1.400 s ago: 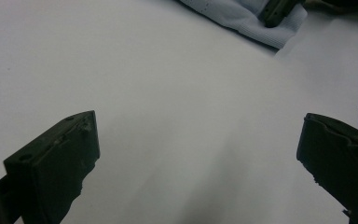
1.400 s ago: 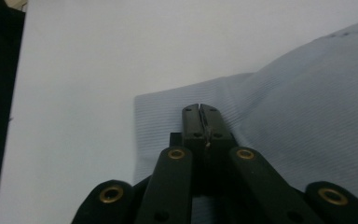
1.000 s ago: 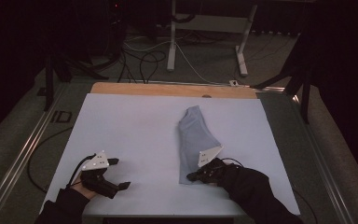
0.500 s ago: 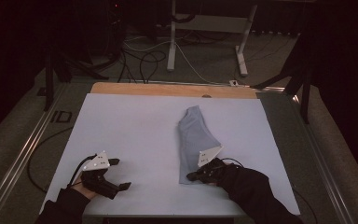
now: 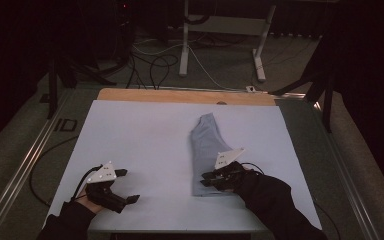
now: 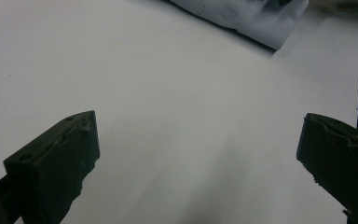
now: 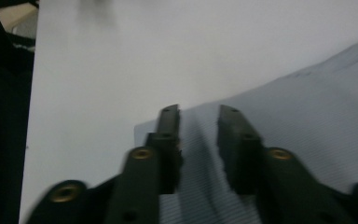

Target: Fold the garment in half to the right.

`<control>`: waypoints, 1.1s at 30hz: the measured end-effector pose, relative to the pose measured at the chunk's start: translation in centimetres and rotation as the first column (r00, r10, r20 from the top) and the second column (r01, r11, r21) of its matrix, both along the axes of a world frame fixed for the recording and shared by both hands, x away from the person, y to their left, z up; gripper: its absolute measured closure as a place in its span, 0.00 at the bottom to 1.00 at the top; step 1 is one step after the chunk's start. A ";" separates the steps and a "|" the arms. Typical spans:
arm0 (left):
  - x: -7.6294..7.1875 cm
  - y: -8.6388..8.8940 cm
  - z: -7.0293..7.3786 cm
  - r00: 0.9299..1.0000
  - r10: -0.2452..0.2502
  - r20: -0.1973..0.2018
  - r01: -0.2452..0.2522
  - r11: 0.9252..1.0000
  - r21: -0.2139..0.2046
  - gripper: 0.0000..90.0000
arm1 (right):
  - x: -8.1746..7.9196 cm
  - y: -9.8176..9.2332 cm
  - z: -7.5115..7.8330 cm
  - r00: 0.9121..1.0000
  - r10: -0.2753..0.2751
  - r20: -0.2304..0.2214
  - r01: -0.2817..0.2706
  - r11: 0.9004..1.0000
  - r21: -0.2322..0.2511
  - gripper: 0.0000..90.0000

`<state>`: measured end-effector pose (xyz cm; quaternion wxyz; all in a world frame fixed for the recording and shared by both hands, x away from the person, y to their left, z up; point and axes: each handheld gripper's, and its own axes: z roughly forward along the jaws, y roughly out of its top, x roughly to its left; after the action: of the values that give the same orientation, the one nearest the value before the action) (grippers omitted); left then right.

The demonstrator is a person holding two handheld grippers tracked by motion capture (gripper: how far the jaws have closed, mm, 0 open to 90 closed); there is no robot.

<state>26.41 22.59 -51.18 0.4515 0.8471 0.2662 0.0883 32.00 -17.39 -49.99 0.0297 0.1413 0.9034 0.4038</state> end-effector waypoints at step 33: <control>-0.2 0.0 0.1 1.000 -0.007 0.005 0.007 1.000 0.006 0.01 | 1.6 -2.7 3.1 0.988 -0.134 0.075 0.128 0.988 0.088 0.09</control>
<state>26.23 22.63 -51.04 0.4498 0.8493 0.2616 0.0895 33.56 -20.11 -46.88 0.0867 0.1852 0.8726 0.4435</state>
